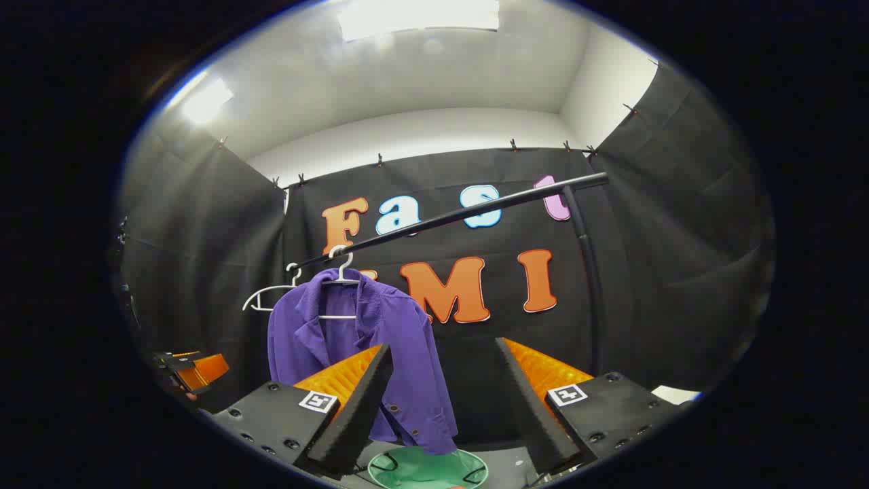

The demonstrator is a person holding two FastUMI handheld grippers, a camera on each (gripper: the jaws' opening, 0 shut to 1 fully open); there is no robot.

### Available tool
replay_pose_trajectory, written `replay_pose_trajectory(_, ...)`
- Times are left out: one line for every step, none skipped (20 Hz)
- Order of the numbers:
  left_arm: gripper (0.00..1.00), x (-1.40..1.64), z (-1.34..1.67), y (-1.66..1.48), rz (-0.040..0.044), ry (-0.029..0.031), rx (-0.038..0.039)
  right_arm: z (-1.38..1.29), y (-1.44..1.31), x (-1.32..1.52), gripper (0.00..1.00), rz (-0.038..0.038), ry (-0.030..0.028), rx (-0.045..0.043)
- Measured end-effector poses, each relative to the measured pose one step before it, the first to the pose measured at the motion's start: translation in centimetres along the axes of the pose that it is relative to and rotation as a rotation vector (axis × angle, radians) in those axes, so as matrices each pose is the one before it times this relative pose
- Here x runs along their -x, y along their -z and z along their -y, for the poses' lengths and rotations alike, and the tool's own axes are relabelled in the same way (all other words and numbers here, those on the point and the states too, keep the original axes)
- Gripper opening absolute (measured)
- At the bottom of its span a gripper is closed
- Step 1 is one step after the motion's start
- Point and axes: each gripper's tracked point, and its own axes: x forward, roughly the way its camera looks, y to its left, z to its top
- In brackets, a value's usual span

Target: Grasp the clothes on the hanger with both hands and then place them into the laundry hamper below.

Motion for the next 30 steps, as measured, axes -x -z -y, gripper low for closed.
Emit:
replay_pose_trajectory(0.95,-2.02,-0.539,-0.126,0.01265,0.01441,-0.00711,-0.668,0.696,-1.45,0.97,-0.00471,0.0199,0.02648)
replay_pose_trajectory(0.95,-1.825,-0.429,0.38,0.0024,0.01515,-0.00609,-0.622,0.645,-1.424,0.97,-0.00785,0.02113,0.03686)
replay_pose_trajectory(0.92,-1.51,-0.159,0.606,-0.00803,0.02112,-0.00153,-0.941,0.694,-1.198,0.97,-0.00785,0.01004,0.03184)
replay_pose_trajectory(0.95,-1.141,0.045,0.706,-0.01043,0.02092,0.00158,-1.646,0.412,-1.02,0.88,-0.00826,-0.00814,0.02036)
replay_pose_trajectory(0.95,-0.887,-0.179,0.634,-0.00913,0.00672,-0.00003,-1.821,0.619,-0.919,0.89,-0.01281,-0.02214,0.0035)
replay_pose_trajectory(0.95,-0.664,-0.347,0.467,-0.00847,-0.00073,-0.00024,-1.447,0.626,-0.946,0.97,-0.01855,-0.01974,-0.00214)
replay_pose_trajectory(0.99,-0.499,-0.092,0.369,-0.00432,-0.00125,0.00054,-0.705,0.625,-0.862,0.97,-0.02081,-0.00973,-0.00454)
replay_pose_trajectory(0.92,-0.35,0.181,0.229,-0.00446,-0.00134,0.00097,0.069,0.42,-1.232,0.97,-0.01122,0.00338,0.00815)
replay_pose_trajectory(0.95,-0.222,0.092,0.119,-0.00277,-0.00583,0.00214,-0.094,0.401,-0.91,0.94,-0.00127,-0.00457,0.02382)
replay_pose_trajectory(0.95,-0.049,0.087,-0.112,0.00259,-0.01017,0.00189,-0.137,0.255,-0.42,0.94,0.00035,-0.01384,0.01588)
replay_pose_trajectory(0.95,-0.003,0.067,-0.305,0.00953,-0.01805,0.00163,-0.331,0.28,-0.617,0.98,-0.00436,-0.02347,-0.0002)
replay_pose_trajectory(0.95,0.057,0.094,-0.155,0.00509,-0.0206,-0.0002,-0.228,0.132,-0.419,0.98,-0.00952,-0.02674,-0.01175)
replay_pose_trajectory(0.95,0.156,0.142,-0.117,0.00391,-0.01931,-0.00081,0.024,0.283,-0.424,0.97,-0.01092,-0.02004,-0.01374)
replay_pose_trajectory(0.95,0.06,0.293,0.052,0.00449,-0.01475,-0.00007,0.462,0.293,-0.28,0.97,-0.00999,-0.01439,-0.0081)
replay_pose_trajectory(0.95,0.041,0.241,-0.012,0.00792,-0.01015,-0.00108,0.436,0.292,-0.19,0.94,-0.00813,-0.00783,-0.00157)
replay_pose_trajectory(0.95,0.036,0.241,-0.101,0.01106,-0.01115,-0.00298,0.688,0.072,-0.148,0.94,-0.00292,-0.00156,-0.00058)
replay_pose_trajectory(0.99,-0.137,0.207,0.093,-0.00188,-0.01072,-0.00739,0.586,0.255,-0.186,0.94,-0.00857,0.00012,0.00204)
replay_pose_trajectory(0.95,-0.052,0.227,0.152,0.00223,-0.00484,-0.01016,0.287,0.194,-0.114,0.94,-0.00296,-0.00559,0.00134)
replay_pose_trajectory(0.95,-0.091,0.246,-0.179,0.0112,-0.00125,-0.00817,0.394,-0.096,-0.04,0.98,0.00516,-0.0004,-0.00076)
replay_pose_trajectory(0.95,-0.089,0.169,-0.113,0.0064,-0.00409,-0.00572,0.443,-0.068,-0.014,1.0,0.00178,0.00285,-0.00047)
replay_pose_trajectory(0.95,-0.104,0.127,0.08,-0.00413,-0.00574,-0.00254,0.402,0.145,-0.075,0.98,-0.00117,0.00033,0.00091)
replay_pose_trajectory(0.95,-0.119,0.189,0.276,-0.00542,-0.0007,0.00004,0.183,0.04,-0.102,0.94,-0.0002,-0.00178,0.00142)
replay_pose_trajectory(0.99,-0.105,0.198,0.089,0.00001,-0.00122,0.00155,0.225,-0.066,-0.225,0.98,0.00431,-0.00246,-0.00021)
replay_pose_trajectory(0.99,-0.025,0.042,0.006,-0.00046,-0.00538,-0.0003,0.241,0.116,-0.119,1.0,0.00029,-0.00358,0.00156)
replay_pose_trajectory(0.99,-0.034,0.063,0.154,-0.00356,-0.00661,-0.00219,0.113,0.166,-0.172,0.94,-0.00323,-0.00828,0.00056)
replay_pose_trajectory(0.99,0.112,0.168,0.016,-0.00437,-0.0073,-0.00297,0.03,0.211,-0.306,0.98,-0.00466,-0.00844,-0.0015)
replay_pose_trajectory(0.95,0.075,0.017,-0.032,0.00026,-0.00872,-0.00322,0.064,0.186,-0.463,0.94,-0.00241,-0.01169,-0.00491)
replay_pose_trajectory(0.95,0.191,-0.049,-0.285,0.00442,-0.01386,-0.00561,-0.141,0.061,-0.478,0.98,-0.00033,-0.02224,-0.01007)
replay_pose_trajectory(0.95,0.129,-0.135,-0.257,0.00315,-0.01708,-0.00915,-0.354,0.1,-0.638,0.98,0.00072,-0.02892,-0.01589)
replay_pose_trajectory(0.95,0.065,-0.25,-0.247,0.00287,-0.02046,-0.01016,-0.274,0.047,-0.828,0.97,0.00254,-0.02494,-0.01899)
